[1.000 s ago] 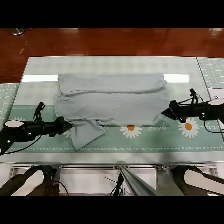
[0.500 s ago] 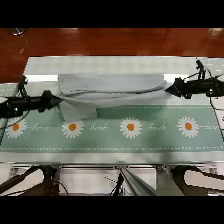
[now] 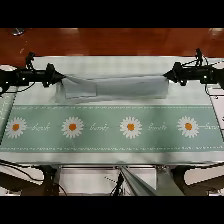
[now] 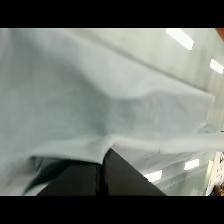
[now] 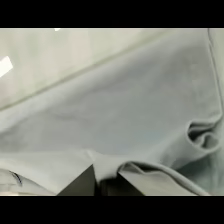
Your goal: Fold the shirts.
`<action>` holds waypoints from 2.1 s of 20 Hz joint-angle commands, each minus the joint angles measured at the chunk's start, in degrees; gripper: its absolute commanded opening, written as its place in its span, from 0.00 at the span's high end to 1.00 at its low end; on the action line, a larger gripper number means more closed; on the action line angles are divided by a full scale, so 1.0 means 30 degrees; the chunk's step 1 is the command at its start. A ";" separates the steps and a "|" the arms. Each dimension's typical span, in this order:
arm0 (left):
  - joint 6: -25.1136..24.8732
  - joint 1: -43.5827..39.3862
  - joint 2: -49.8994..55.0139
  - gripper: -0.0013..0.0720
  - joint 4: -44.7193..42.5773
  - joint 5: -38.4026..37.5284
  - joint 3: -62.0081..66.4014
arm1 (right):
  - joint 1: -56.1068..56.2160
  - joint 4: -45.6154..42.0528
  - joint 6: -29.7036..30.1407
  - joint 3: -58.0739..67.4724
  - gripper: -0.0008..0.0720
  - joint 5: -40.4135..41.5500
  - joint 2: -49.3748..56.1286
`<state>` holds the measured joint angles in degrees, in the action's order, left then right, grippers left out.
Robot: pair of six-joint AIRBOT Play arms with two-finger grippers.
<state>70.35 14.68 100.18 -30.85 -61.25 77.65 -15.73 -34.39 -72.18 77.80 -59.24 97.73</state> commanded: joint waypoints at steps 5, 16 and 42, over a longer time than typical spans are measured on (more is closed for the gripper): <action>0.0794 0.0182 0.2412 0.02 -0.0401 -0.1596 0.2761 | 0.0707 0.1719 0.0153 0.2251 0.13 0.0911 0.2557; -0.1421 0.3315 -0.6193 0.02 -0.4073 0.1239 -0.3869 | -0.3825 -0.3541 -0.1647 0.3191 0.13 -0.3402 0.2943; -0.2113 -1.0433 -0.8393 0.96 -0.1195 0.5297 -0.7249 | 0.0357 -0.8335 -0.1450 -0.1887 0.94 -0.7060 -1.0018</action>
<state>61.76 -10.09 74.04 -34.41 -46.50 55.81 -14.68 -55.05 -75.96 79.15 -79.85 81.36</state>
